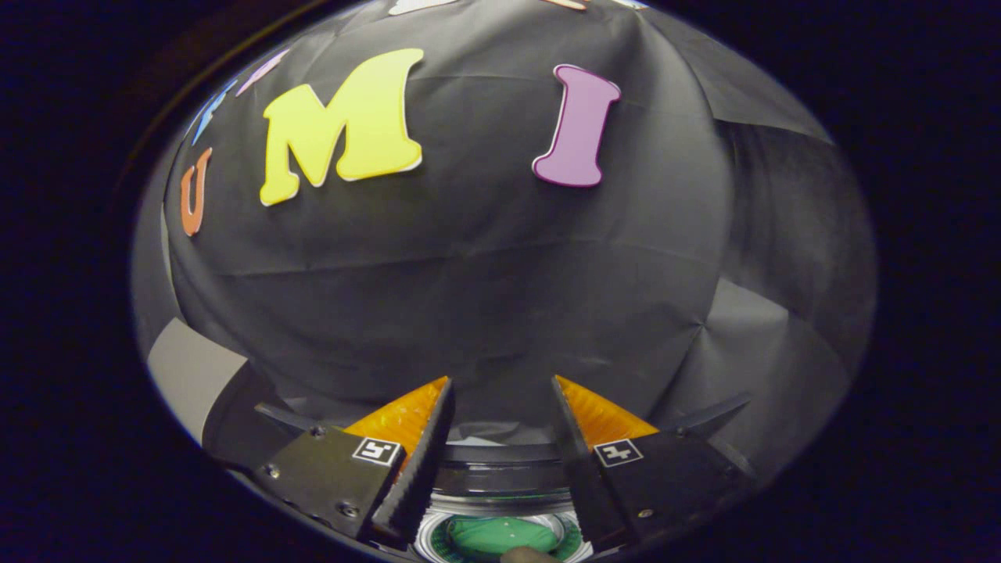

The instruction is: Put the clothes into the washing machine and then close the washing machine lid.

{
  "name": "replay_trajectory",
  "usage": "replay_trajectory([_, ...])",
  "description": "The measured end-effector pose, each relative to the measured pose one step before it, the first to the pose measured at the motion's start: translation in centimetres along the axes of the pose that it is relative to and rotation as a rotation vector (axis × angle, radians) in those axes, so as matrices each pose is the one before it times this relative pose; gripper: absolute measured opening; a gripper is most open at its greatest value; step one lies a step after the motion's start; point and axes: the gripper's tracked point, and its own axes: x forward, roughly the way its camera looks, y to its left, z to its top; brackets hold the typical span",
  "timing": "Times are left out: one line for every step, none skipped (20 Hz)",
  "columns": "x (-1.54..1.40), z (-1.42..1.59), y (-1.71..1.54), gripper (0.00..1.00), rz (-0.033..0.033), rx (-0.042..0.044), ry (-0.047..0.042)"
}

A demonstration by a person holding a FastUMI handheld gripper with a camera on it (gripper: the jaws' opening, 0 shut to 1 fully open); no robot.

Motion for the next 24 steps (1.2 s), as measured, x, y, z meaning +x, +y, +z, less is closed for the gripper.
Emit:
replay_trajectory([-0.268, -0.147, -0.065, 0.76, -0.00280, -0.00832, -0.02438])
replay_trajectory([-0.287, -0.011, -0.058, 0.76, -0.00492, 0.00240, -0.02167])
replay_trajectory([-0.265, 0.088, -0.031, 0.76, -0.00302, 0.00804, -0.02327])
replay_trajectory([-0.326, 0.000, 0.045, 0.76, -0.00007, 0.00544, -0.02599])
replay_trajectory([-0.433, -0.107, 0.002, 0.76, 0.00179, -0.00012, -0.02290])
replay_trajectory([-0.500, -0.247, 0.050, 0.76, 0.00212, -0.00260, -0.01749])
replay_trajectory([-0.227, -0.046, -0.013, 0.76, 0.00218, 0.00011, -0.01684])
replay_trajectory([-0.430, 0.004, 0.010, 0.76, 0.00273, 0.00113, -0.01791])
replay_trajectory([-0.436, -0.158, -0.063, 0.76, 0.00219, -0.00005, -0.01549])
replay_trajectory([-0.472, -0.126, -0.024, 0.76, -0.00069, 0.00015, -0.00944])
replay_trajectory([-0.330, -0.171, -0.072, 0.76, -0.00210, 0.00033, -0.00328])
replay_trajectory([-0.405, -0.061, 0.000, 0.76, -0.00098, 0.00038, -0.00428])
replay_trajectory([-0.322, -0.141, 0.073, 0.76, 0.00042, 0.00166, -0.00602])
replay_trajectory([-0.370, -0.110, -0.003, 0.76, 0.00076, -0.00125, -0.00618])
replay_trajectory([-0.392, -0.121, -0.001, 0.76, 0.00063, -0.00159, -0.00803])
replay_trajectory([-0.351, -0.127, 0.030, 0.76, 0.00200, -0.00134, -0.01035])
replay_trajectory([-0.377, -0.092, -0.024, 0.76, 0.00151, 0.00048, -0.01217])
replay_trajectory([-0.399, -0.054, -0.030, 0.76, 0.00262, -0.00009, -0.01267])
replay_trajectory([-0.348, -0.139, 0.003, 0.76, 0.00221, -0.00073, -0.00906])
replay_trajectory([-0.532, -0.176, 0.024, 0.76, -0.00020, 0.00050, -0.00477])
replay_trajectory([-0.289, -0.192, -0.026, 0.76, -0.00083, -0.00039, -0.00238])
replay_trajectory([-0.298, -0.129, -0.005, 0.76, -0.00062, 0.00035, -0.00125])
replay_trajectory([-0.318, -0.187, 0.010, 0.76, -0.00079, 0.00109, -0.00020])
replay_trajectory([-0.342, -0.154, 0.023, 0.76, -0.00118, 0.00090, -0.00035])
